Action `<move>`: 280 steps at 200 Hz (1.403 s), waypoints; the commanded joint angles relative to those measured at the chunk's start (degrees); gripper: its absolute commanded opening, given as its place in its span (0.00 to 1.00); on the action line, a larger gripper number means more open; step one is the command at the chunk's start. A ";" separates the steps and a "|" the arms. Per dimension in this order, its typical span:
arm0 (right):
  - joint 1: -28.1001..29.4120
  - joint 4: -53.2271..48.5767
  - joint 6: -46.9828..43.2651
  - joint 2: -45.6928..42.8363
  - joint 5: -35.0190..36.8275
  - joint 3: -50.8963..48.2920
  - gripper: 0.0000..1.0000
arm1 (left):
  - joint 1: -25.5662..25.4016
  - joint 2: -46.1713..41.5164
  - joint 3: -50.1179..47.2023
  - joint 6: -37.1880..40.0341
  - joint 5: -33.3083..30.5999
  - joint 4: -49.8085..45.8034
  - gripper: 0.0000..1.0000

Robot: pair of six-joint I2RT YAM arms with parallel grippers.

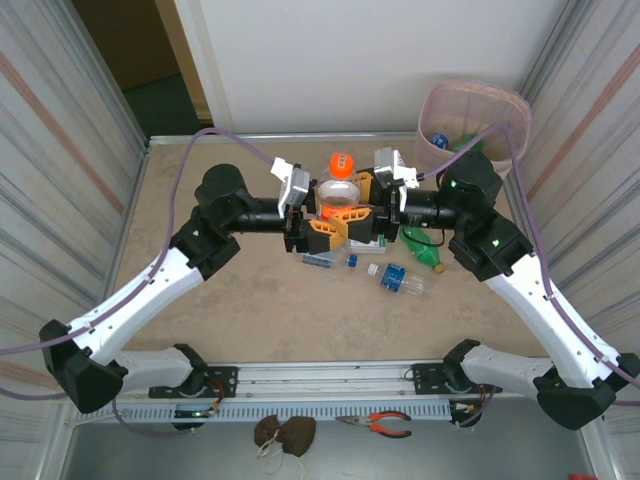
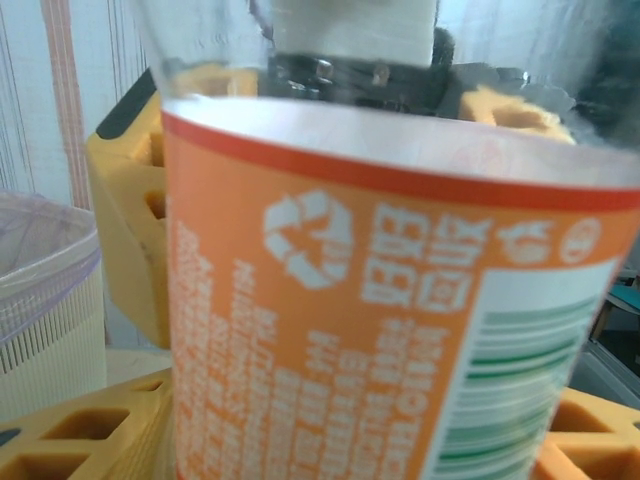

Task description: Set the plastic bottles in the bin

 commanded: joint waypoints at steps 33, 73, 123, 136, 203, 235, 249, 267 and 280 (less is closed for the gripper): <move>0.03 -0.28 -0.27 1.16 6.00 3.97 0.47 | 0.01 -5.62 -2.53 4.14 -10.66 -0.54 0.78; -2.39 -4.49 -0.35 2.94 12.56 9.29 0.47 | 0.60 -8.75 -5.13 4.74 -15.20 -2.09 0.81; -11.83 -12.17 0.87 6.71 20.96 18.09 0.46 | 0.73 -12.24 -7.69 5.26 -18.11 -3.78 0.82; -16.07 -14.13 2.61 8.04 23.51 20.43 0.46 | 0.73 -12.58 -7.59 5.57 -18.21 -4.49 0.83; -38.53 -20.48 10.52 14.38 31.12 23.60 0.42 | 0.80 -13.34 -8.55 5.97 -18.22 -5.65 0.83; -44.02 -29.55 10.65 20.97 35.34 29.33 0.44 | 0.91 -13.31 -9.11 6.11 -18.42 -5.55 0.82; -45.41 -34.53 10.52 24.63 37.41 33.73 0.44 | 0.91 -13.20 -9.17 6.14 -18.22 -5.66 0.83; -46.54 -40.03 10.04 29.14 40.06 37.87 0.46 | 1.00 -13.05 -9.47 6.03 -18.22 -5.39 0.82; -46.64 -43.54 9.32 32.24 41.87 40.90 0.47 | 1.00 -12.91 -9.66 5.76 -18.12 -5.40 0.82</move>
